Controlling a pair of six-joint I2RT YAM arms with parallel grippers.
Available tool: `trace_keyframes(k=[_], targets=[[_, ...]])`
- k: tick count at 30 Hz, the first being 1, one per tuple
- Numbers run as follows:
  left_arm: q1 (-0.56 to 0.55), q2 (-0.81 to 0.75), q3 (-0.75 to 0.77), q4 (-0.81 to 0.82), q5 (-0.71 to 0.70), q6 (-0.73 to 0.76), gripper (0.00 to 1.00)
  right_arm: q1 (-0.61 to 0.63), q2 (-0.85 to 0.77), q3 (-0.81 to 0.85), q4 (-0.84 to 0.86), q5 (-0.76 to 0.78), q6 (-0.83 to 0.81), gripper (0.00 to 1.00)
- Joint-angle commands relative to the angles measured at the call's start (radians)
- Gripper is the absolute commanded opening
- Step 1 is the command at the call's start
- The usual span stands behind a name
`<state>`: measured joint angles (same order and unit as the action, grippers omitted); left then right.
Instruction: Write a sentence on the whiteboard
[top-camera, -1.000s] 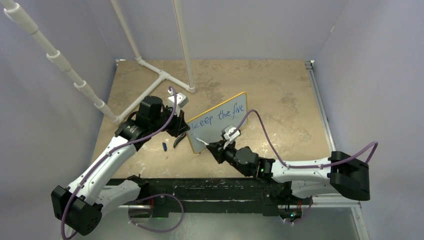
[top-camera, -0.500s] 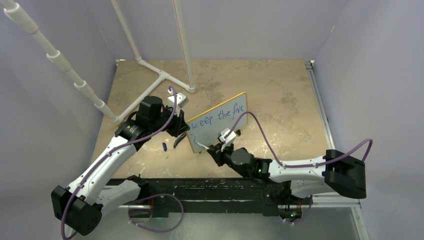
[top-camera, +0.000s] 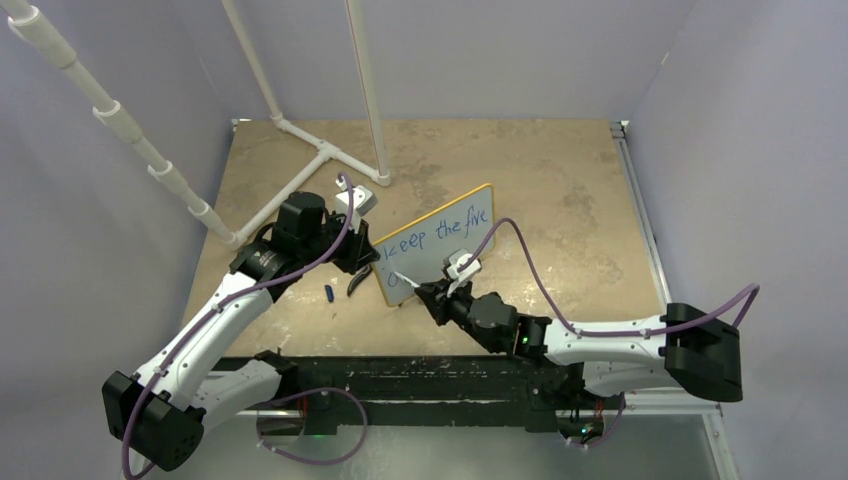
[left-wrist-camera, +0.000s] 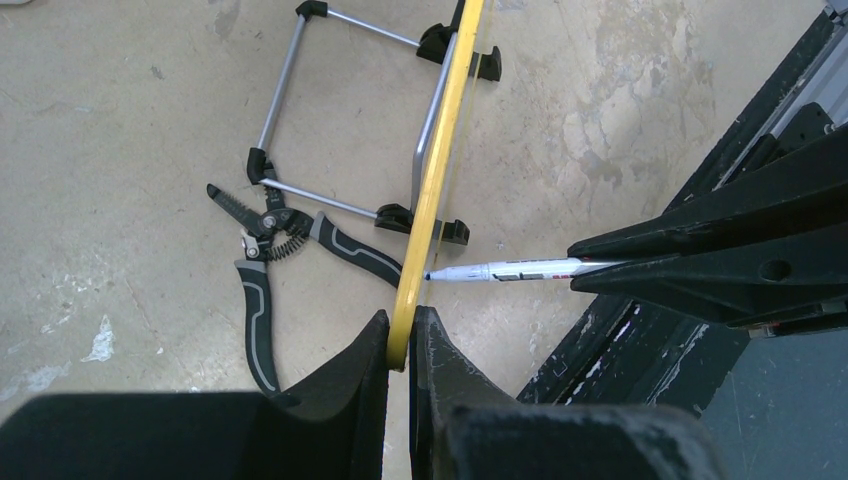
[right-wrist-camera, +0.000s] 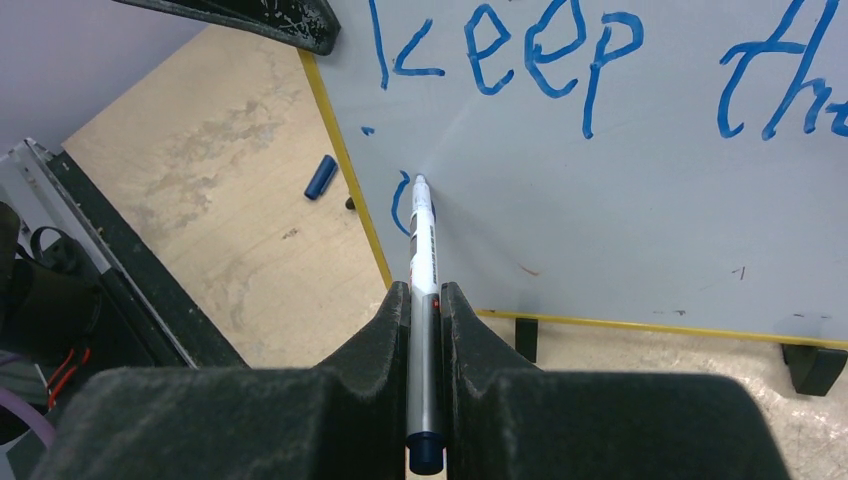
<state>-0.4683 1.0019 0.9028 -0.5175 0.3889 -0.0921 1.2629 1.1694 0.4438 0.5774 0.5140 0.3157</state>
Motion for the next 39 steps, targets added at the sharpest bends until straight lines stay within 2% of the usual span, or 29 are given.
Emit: trace_keyframes(k=[1, 9, 23, 34, 39], targets=[[-0.004, -0.013, 0.009, 0.023, -0.015, 0.008, 0.00, -0.002, -0.010, 0.035, 0.048, 0.033, -0.021, 0.00], [-0.004, -0.016, 0.007, 0.021, -0.015, 0.006, 0.00, -0.002, 0.048, 0.010, -0.007, 0.035, 0.054, 0.00], [-0.005, -0.019, 0.009, 0.018, -0.017, 0.006, 0.00, -0.002, 0.037, 0.005, -0.098, 0.110, 0.119, 0.00], [-0.006, -0.020, 0.010, 0.016, -0.016, 0.006, 0.00, -0.002, -0.120, -0.061, -0.013, 0.066, 0.081, 0.00], [-0.006, -0.019, 0.009, 0.016, -0.016, 0.005, 0.00, -0.002, -0.103, -0.041, -0.006, 0.077, 0.059, 0.00]])
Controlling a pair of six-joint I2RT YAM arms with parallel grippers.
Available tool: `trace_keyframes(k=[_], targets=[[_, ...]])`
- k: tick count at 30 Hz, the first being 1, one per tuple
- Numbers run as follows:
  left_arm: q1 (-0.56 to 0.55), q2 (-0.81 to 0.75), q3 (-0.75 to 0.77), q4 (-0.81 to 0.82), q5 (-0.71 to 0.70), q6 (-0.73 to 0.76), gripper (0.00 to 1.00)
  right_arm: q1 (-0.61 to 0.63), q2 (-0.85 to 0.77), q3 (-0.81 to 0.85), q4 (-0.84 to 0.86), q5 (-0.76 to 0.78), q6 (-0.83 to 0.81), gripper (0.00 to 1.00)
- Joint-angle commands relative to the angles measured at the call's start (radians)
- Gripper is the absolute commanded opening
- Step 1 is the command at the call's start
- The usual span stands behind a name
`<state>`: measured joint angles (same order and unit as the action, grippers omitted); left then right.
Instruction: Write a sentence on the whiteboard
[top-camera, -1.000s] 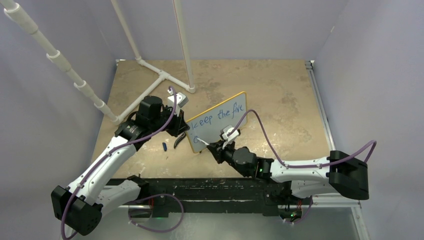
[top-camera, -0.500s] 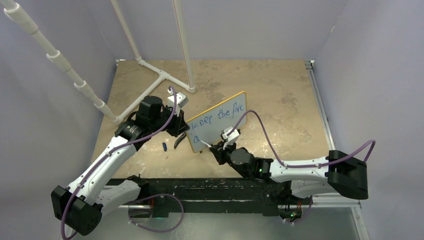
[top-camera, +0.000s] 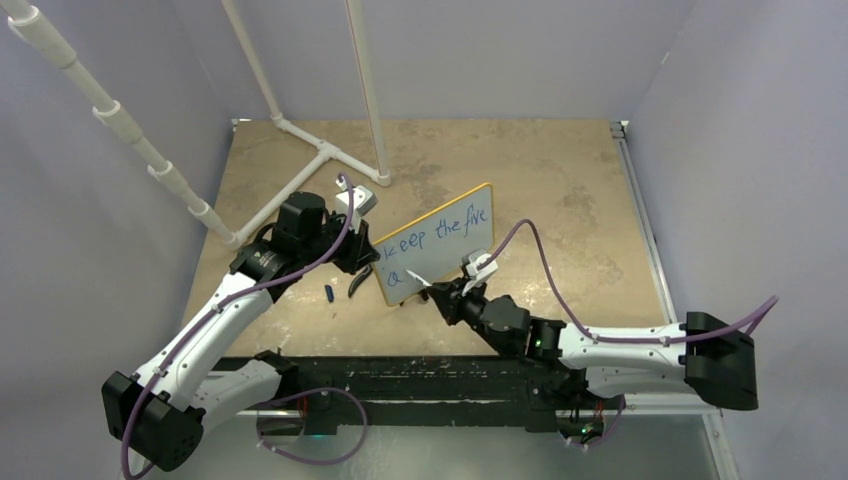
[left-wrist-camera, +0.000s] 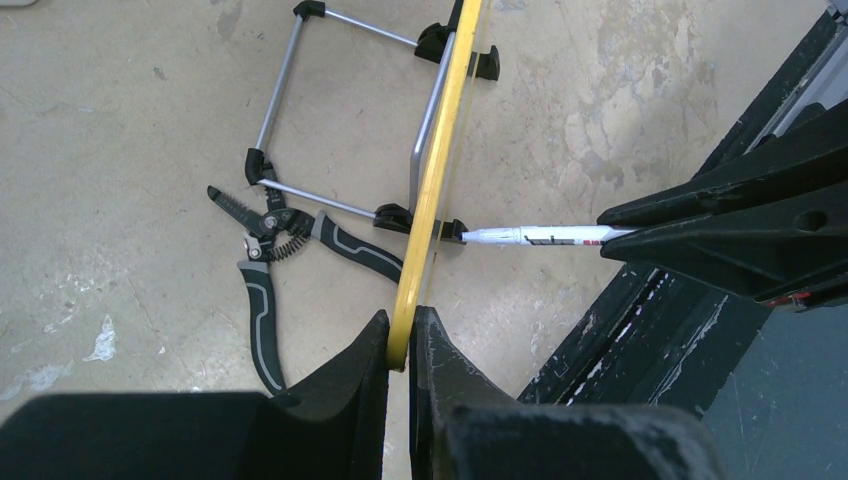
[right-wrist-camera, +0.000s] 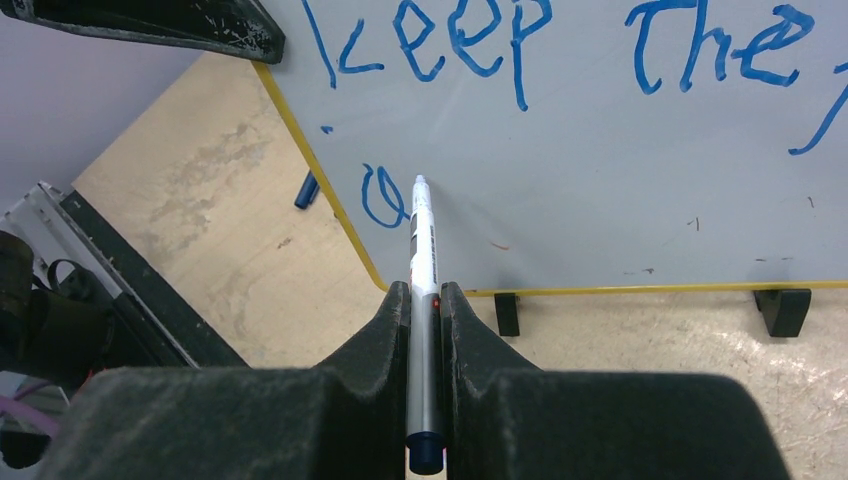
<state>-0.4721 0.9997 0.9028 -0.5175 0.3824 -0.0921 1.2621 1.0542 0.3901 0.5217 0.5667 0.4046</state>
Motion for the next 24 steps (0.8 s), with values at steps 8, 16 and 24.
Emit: trace_keyframes(k=[8, 16, 24], targets=[[-0.002, -0.016, 0.009, 0.017, -0.007, 0.005, 0.00, -0.001, 0.062, 0.038, 0.081, 0.042, -0.049, 0.00], [-0.002, -0.019, 0.009, 0.016, -0.007, 0.006, 0.00, -0.001, 0.076, 0.052, 0.101, 0.050, -0.062, 0.00], [-0.002, -0.019, 0.010, 0.015, -0.007, 0.006, 0.00, -0.001, 0.113, 0.064, 0.066, 0.060, -0.049, 0.00]])
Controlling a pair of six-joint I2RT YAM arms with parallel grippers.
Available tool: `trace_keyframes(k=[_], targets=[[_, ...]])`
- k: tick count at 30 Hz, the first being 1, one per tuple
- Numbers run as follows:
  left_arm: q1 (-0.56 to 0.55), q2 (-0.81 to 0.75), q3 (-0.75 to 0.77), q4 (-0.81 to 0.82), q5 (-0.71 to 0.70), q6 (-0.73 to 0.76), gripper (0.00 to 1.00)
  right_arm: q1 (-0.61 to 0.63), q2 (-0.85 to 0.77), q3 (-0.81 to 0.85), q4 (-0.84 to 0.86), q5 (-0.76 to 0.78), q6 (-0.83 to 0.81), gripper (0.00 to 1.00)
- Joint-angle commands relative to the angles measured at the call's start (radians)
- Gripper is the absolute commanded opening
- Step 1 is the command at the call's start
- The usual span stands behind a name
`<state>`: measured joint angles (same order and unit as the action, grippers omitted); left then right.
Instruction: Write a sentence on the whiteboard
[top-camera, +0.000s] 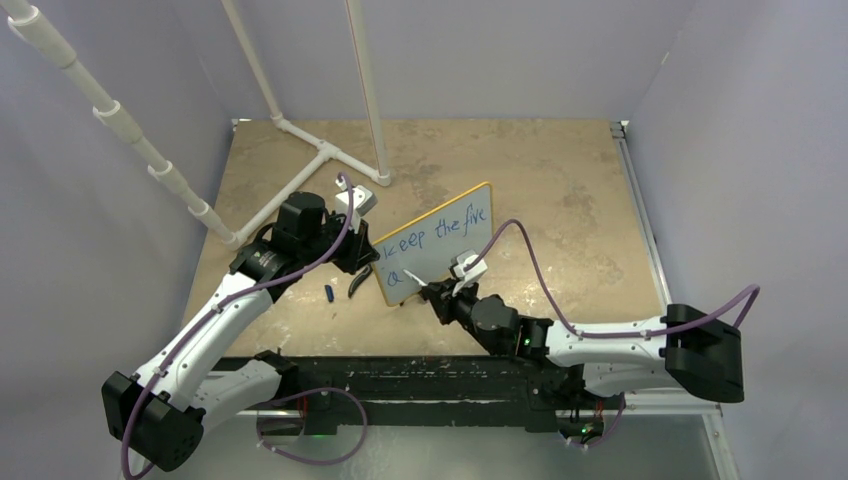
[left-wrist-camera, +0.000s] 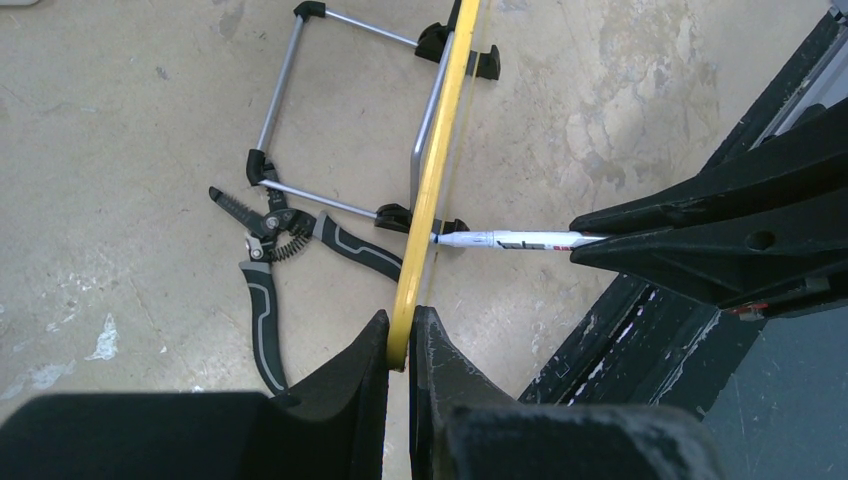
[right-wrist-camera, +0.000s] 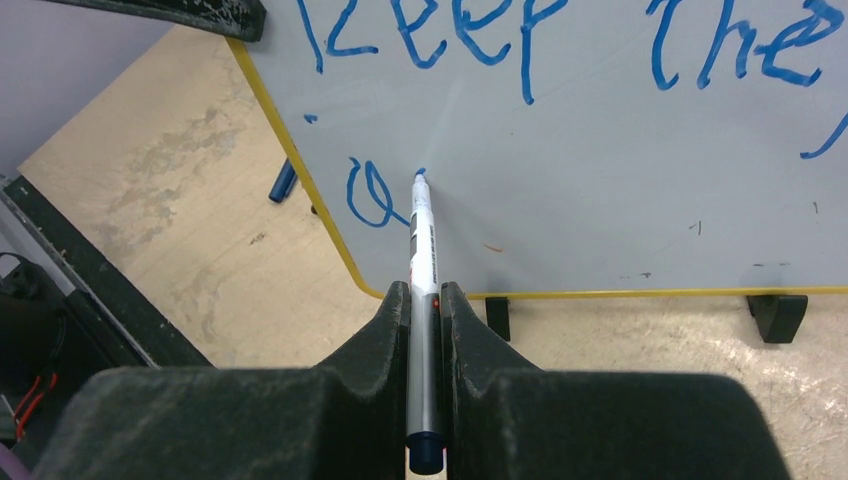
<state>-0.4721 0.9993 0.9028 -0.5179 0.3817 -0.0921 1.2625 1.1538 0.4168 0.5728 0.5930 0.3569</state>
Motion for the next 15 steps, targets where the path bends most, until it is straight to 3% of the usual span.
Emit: trace_keyframes(k=[1, 15], targets=[[-0.002, -0.019, 0.010, 0.015, -0.007, 0.006, 0.00, -0.002, 0.012, 0.034, 0.009, 0.032, 0.005, 0.00], [-0.002, -0.014, 0.012, 0.016, -0.006, 0.005, 0.00, 0.000, 0.027, 0.007, -0.045, 0.010, 0.068, 0.00]])
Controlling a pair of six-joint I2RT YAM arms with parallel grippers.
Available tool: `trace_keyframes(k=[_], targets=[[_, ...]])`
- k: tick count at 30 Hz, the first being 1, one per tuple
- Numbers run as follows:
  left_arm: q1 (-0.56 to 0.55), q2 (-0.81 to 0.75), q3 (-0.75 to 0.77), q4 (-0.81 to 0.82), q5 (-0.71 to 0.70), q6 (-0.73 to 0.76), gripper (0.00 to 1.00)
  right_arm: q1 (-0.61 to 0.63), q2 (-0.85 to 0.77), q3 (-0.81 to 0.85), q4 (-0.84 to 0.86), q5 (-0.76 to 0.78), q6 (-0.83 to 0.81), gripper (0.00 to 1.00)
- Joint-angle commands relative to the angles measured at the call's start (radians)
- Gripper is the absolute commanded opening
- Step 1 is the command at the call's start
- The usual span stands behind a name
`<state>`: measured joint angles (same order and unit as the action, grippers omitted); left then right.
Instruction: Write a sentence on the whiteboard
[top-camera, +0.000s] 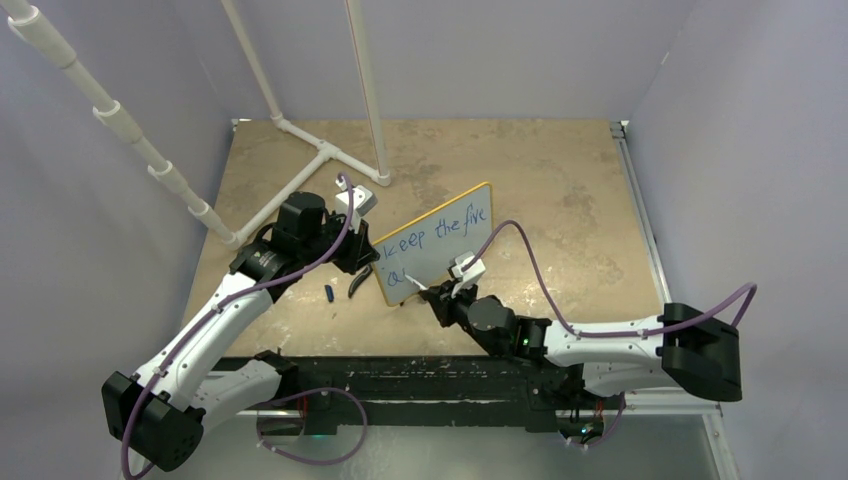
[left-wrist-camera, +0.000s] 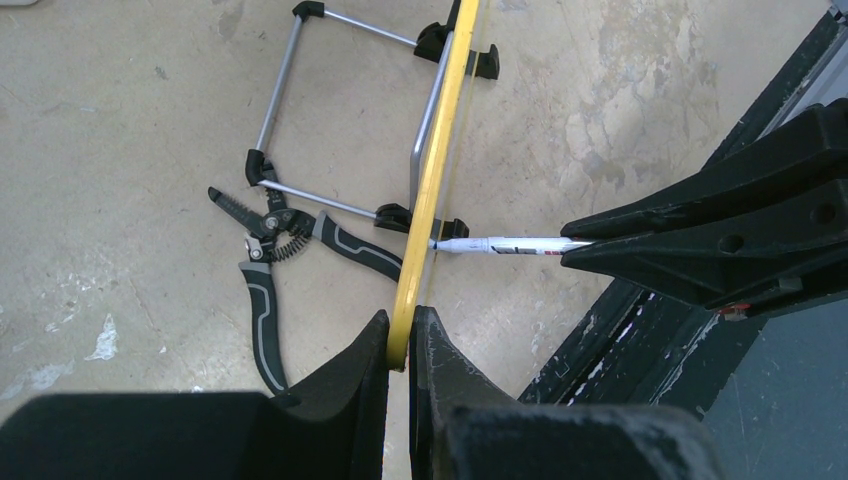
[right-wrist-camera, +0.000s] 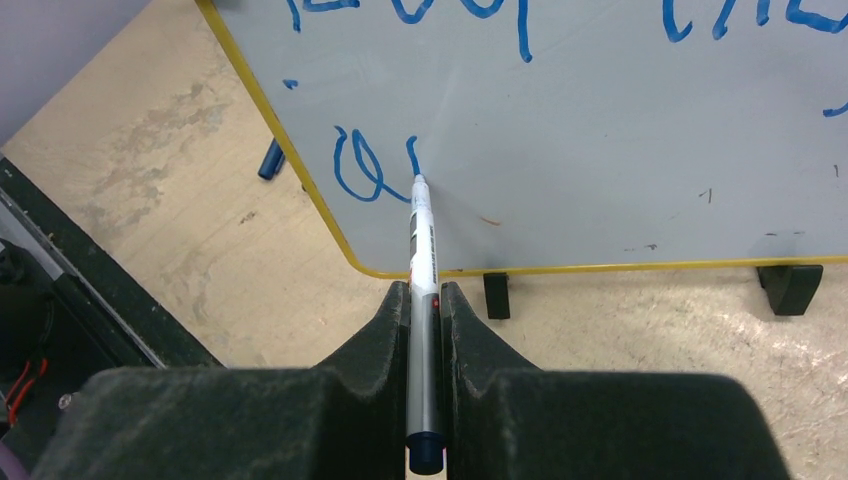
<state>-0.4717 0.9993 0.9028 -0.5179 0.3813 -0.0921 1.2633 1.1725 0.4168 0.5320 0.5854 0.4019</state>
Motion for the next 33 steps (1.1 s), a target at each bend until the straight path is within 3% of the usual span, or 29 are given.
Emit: trace_keyframes(k=[1, 17, 33], targets=[[-0.002, -0.013, 0.012, 0.016, -0.005, 0.005, 0.00, -0.001, 0.009, 0.009, -0.009, 0.019, 0.023, 0.00], [-0.002, -0.013, 0.012, 0.016, -0.009, 0.006, 0.00, 0.007, -0.130, -0.010, 0.069, -0.004, -0.058, 0.00], [-0.002, -0.014, 0.012, 0.014, -0.008, 0.006, 0.00, 0.007, -0.037, 0.034, 0.102, 0.033, -0.086, 0.00]])
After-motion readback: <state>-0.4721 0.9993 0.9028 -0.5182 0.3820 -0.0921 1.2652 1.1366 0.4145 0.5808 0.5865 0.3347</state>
